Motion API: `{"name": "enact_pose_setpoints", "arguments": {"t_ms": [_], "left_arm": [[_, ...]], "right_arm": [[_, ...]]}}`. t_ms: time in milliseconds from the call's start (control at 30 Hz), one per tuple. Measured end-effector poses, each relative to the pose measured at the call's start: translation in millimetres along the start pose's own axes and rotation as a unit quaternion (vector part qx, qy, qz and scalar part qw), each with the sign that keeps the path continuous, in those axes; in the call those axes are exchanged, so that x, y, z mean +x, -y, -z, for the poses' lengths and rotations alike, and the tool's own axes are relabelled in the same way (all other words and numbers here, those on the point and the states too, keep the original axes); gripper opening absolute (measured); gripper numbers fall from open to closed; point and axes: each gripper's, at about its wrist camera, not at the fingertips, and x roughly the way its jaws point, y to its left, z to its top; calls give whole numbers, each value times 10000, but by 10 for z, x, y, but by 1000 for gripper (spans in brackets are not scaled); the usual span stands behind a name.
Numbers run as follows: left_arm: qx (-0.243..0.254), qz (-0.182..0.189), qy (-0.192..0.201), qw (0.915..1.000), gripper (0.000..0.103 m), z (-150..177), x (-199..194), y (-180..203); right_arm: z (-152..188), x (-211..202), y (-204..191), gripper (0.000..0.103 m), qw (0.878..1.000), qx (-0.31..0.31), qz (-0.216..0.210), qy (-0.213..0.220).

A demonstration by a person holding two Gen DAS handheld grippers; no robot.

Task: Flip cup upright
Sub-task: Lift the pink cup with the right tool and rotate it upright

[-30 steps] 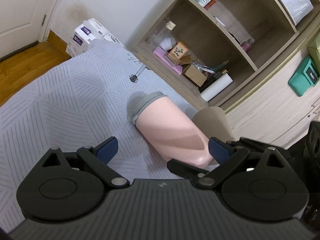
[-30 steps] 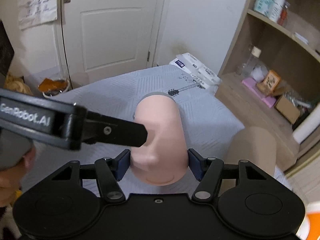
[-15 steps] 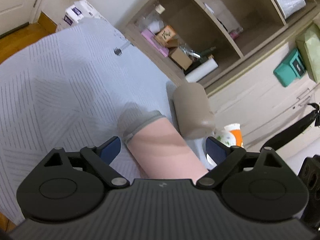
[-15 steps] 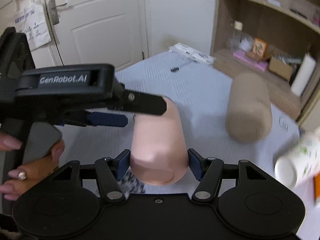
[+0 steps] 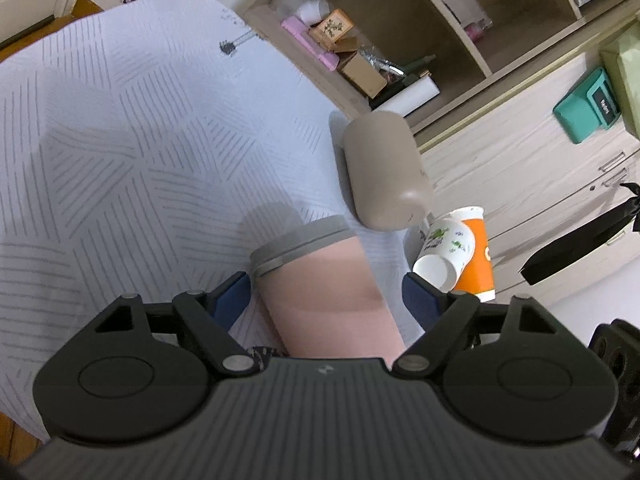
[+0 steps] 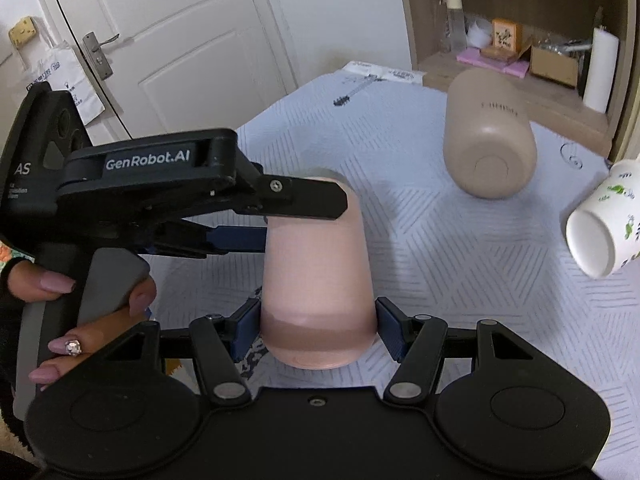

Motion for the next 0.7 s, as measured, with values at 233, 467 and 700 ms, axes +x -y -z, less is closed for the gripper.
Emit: {"name": "enact_pose_setpoints", "arguments": {"t_ms": [233, 467, 700], "left_arm": [[-90, 51, -108, 9999, 71, -10, 15, -54], [26, 48, -133, 9999, 71, -1, 19, -32], [630, 27, 2, 9980, 70, 67, -68, 115]], "right_arm": [[-75, -13, -16, 73, 9998, -3, -120, -134], [-236, 54, -78, 74, 9993, -298, -71, -199], [-148, -15, -146, 67, 9986, -510, 131, -70]]}}
